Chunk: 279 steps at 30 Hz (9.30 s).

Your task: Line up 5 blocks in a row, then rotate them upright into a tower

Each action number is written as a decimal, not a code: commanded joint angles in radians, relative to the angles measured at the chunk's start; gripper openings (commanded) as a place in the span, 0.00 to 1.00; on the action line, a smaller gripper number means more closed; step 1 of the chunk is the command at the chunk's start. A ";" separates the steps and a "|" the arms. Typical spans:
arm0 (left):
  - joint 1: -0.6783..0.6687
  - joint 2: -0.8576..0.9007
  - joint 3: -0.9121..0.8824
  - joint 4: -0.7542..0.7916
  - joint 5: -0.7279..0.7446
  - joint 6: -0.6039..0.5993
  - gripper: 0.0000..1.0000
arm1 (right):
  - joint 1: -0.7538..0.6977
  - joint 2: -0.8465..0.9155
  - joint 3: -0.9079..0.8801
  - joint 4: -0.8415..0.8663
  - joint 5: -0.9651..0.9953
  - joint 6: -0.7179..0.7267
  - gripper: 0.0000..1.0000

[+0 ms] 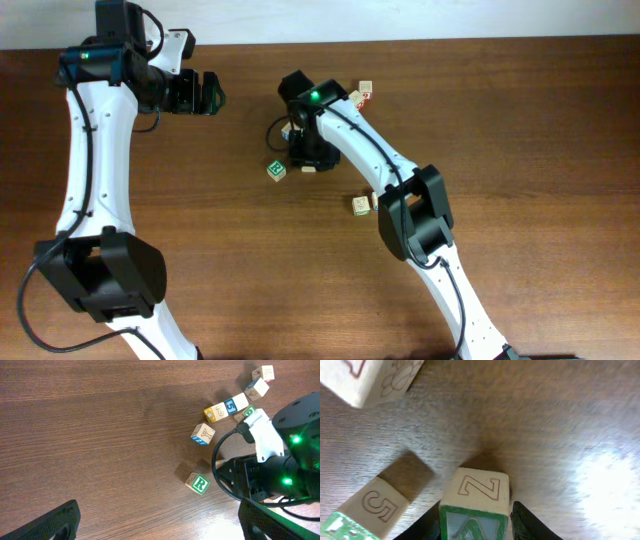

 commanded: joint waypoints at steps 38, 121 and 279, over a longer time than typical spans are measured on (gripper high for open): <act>-0.003 0.003 0.016 0.002 0.000 0.019 0.99 | 0.014 -0.016 -0.100 -0.389 0.018 -0.177 0.43; -0.003 0.003 0.016 0.002 0.000 0.019 0.99 | 0.145 0.019 0.049 0.127 0.043 -0.008 0.65; -0.003 0.003 0.016 0.002 0.000 0.020 0.99 | -0.134 0.018 -0.010 0.414 0.196 -0.423 0.52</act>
